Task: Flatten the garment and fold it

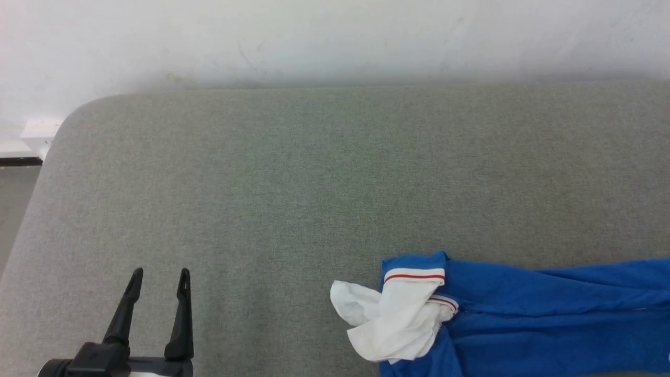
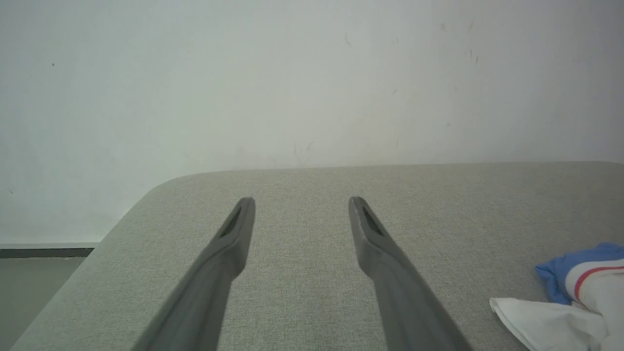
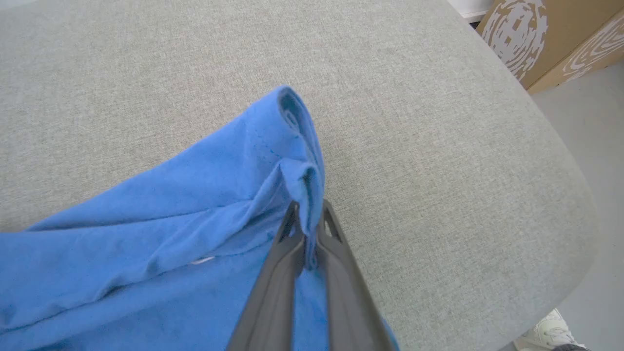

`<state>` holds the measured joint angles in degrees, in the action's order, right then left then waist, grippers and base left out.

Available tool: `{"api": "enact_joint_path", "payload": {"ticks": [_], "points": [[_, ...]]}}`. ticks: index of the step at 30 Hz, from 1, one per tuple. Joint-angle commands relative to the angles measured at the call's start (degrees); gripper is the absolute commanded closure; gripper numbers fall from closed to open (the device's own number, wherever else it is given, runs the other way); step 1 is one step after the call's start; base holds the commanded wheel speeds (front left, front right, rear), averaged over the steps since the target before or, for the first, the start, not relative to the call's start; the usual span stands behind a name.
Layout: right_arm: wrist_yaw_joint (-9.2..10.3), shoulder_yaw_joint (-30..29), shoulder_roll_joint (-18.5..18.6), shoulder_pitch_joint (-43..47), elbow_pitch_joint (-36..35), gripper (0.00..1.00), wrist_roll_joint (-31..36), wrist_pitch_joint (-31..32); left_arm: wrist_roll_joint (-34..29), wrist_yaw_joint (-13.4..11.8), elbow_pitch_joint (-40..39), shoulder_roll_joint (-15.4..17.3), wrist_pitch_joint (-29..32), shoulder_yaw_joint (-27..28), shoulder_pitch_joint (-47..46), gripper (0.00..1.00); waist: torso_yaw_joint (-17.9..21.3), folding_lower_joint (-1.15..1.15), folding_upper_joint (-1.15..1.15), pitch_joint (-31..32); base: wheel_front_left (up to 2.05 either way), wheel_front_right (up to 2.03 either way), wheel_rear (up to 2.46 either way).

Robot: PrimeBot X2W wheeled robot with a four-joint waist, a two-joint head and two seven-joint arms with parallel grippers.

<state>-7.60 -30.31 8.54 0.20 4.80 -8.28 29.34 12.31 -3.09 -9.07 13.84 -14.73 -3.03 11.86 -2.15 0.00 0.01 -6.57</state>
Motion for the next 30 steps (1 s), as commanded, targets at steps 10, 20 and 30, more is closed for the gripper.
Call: {"api": "enact_joint_path", "payload": {"ticks": [10,20,30], "points": [[0.11,12.7,-4.3,3.1,-11.3,1.00,-8.1,5.7,-0.3,0.5,1.2,-1.1,-0.3,-0.2,0.2,0.00,0.6,0.00,-0.01,0.7,0.00,0.00,0.00],[0.11,30.5,-5.4,2.8,-18.8,1.00,-14.7,11.0,-0.2,1.0,1.8,-1.8,-0.3,-0.4,-0.7,0.00,-0.9,0.00,-0.01,-0.4,0.00,0.00,0.00],[0.11,43.0,-5.6,-1.3,-15.5,1.00,-14.6,12.0,-0.1,1.6,2.7,-2.3,-0.3,-0.9,-2.6,0.00,-3.7,0.00,-0.01,-2.7,0.00,0.00,0.00]]}}
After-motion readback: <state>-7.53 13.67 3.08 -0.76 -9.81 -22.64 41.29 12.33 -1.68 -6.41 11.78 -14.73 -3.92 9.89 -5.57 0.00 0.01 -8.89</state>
